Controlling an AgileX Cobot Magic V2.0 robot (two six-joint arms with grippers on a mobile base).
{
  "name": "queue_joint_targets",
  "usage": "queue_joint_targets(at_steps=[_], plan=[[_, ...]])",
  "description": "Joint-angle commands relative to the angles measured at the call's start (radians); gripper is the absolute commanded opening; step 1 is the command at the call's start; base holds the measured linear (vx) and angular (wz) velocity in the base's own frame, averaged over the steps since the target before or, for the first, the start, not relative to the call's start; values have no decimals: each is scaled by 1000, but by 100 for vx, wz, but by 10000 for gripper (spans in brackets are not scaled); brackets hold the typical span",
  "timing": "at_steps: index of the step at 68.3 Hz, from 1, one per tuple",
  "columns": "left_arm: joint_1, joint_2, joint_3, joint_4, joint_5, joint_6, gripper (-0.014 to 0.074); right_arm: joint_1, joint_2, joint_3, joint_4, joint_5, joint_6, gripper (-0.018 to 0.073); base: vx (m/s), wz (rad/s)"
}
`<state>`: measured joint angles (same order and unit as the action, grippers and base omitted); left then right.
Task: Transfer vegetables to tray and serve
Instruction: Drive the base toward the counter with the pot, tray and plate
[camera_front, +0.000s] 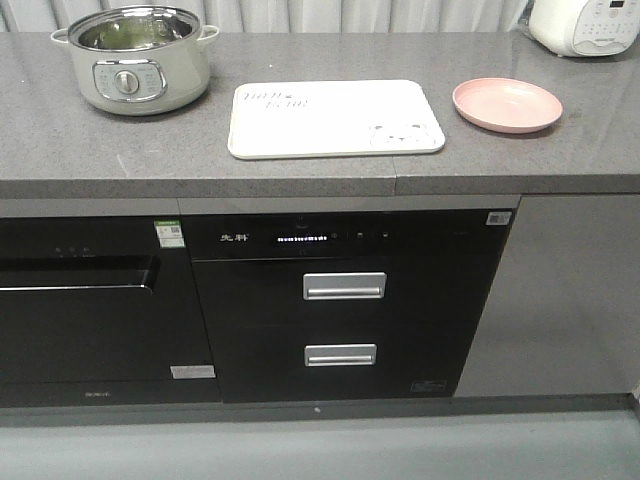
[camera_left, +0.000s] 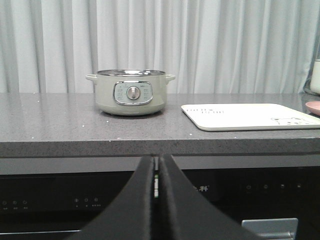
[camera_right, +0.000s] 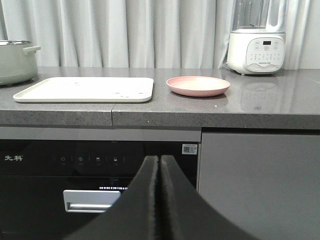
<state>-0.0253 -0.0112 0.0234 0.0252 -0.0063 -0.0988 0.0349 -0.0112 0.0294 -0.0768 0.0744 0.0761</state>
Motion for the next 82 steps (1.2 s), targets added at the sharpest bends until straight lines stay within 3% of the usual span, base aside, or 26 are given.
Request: queue_joint_targets(at_steps=[1,82], plan=[[2,-15,26,-9,-72,-9,-8,-5,-2,8,-2,-74,-4,-7,22,1],[2,-15,26,-9,-72,-9,-8,-5,-2,8,-2,-74,-4,-7,20,-1]])
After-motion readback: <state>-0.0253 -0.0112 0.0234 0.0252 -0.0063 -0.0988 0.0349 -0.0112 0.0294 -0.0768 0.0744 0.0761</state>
